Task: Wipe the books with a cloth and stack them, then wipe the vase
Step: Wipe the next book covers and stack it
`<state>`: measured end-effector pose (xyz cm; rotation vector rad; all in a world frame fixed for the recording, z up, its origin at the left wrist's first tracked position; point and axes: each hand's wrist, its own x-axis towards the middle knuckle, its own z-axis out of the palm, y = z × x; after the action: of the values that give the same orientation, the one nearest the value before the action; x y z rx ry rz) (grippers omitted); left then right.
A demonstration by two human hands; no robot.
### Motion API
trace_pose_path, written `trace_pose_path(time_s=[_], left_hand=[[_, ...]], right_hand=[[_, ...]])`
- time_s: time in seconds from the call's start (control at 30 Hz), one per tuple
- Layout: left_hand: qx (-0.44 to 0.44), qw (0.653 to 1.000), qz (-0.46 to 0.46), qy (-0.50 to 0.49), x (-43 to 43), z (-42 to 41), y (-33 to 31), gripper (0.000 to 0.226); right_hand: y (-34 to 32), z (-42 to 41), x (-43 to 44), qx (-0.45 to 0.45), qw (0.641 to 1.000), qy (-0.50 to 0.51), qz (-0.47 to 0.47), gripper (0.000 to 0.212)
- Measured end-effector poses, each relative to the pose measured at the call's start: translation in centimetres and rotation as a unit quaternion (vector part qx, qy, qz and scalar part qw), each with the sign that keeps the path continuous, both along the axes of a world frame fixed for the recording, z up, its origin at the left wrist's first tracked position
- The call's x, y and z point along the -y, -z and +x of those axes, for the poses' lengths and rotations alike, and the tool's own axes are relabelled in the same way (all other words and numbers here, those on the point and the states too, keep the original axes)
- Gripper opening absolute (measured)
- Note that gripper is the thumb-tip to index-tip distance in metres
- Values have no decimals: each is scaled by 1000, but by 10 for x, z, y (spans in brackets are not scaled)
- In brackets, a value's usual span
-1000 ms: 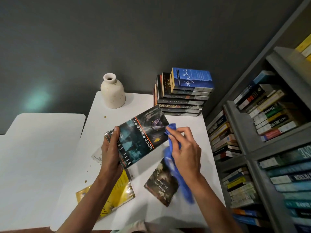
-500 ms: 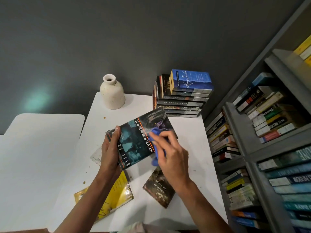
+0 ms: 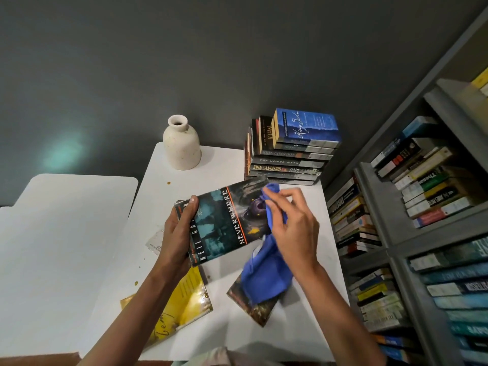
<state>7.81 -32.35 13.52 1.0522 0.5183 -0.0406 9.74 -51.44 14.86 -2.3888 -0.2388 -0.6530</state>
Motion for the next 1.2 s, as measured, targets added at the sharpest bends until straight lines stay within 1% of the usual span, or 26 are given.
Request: trace_pose_path(time_s=[0.07, 0.2, 0.23, 0.27, 0.37, 0.43, 0.5, 0.57, 0.63, 0.7, 0.73, 0.77, 0.87, 0.9, 1.0, 1.03, 1.07, 1.13, 1.2], left_hand=[[1, 1000, -7, 1, 2, 2, -3, 50], [27, 1000, -13, -1, -4, 5, -8, 30], [31, 999, -8, 2, -6, 4, -8, 27], [35, 999, 2, 8, -7, 3, -6, 26], [48, 997, 36, 38, -3, 2, -5, 33], [52, 997, 38, 48, 1, 4, -6, 36], [57, 996, 44, 48, 2, 6, -7, 34], [63, 995, 62, 51, -1, 5, -5, 34], [66, 993, 76, 55, -4, 3, -3, 34], [63, 994, 66, 55, -4, 3, -6, 36], [61, 995, 56, 57, -2, 4, -7, 36], [60, 995, 44, 59, -1, 5, -10, 33], [61, 996, 28, 60, -1, 7, -14, 25], [61, 996, 31, 58, -2, 6, -14, 27], [55, 997, 22, 54, -3, 6, -14, 37], [54, 997, 16, 52, -2, 6, -14, 38], [53, 997, 13, 49, 0, 7, -15, 39], [54, 997, 11, 47, 2, 8, -16, 39], [56, 997, 12, 48, 1, 8, -16, 31]], right_hand=[[-7, 5, -6, 16, 1000, 9, -5, 25], [6, -25, -15, -7, 995, -89, -36, 29], [7, -25, -12, -12, 995, -93, -37, 29], [6, -19, -6, -10, 996, -78, -36, 29], [-9, 11, 2, 13, 1000, 16, -20, 24], [-16, 16, -10, 22, 999, 35, -27, 24], [-11, 4, -27, 19, 998, -18, -56, 26], [-5, -3, -25, 9, 995, -71, -71, 30], [-5, 8, -7, 5, 997, -41, -60, 30], [-9, 19, 3, 5, 999, 3, -37, 27], [-11, 19, 0, 7, 999, -1, -35, 27], [-12, 16, -9, 16, 998, -27, -46, 28], [-11, 4, -21, 36, 986, -130, -93, 31], [-11, 7, -15, 30, 986, -133, -95, 30], [-13, 20, 1, 13, 997, -56, -47, 27], [-13, 19, -3, 15, 998, -46, -41, 26], [-13, 16, -11, 20, 997, -58, -47, 26], [-12, 6, -27, 27, 991, -111, -64, 27], [-11, 7, -23, 17, 990, -121, -65, 28]])
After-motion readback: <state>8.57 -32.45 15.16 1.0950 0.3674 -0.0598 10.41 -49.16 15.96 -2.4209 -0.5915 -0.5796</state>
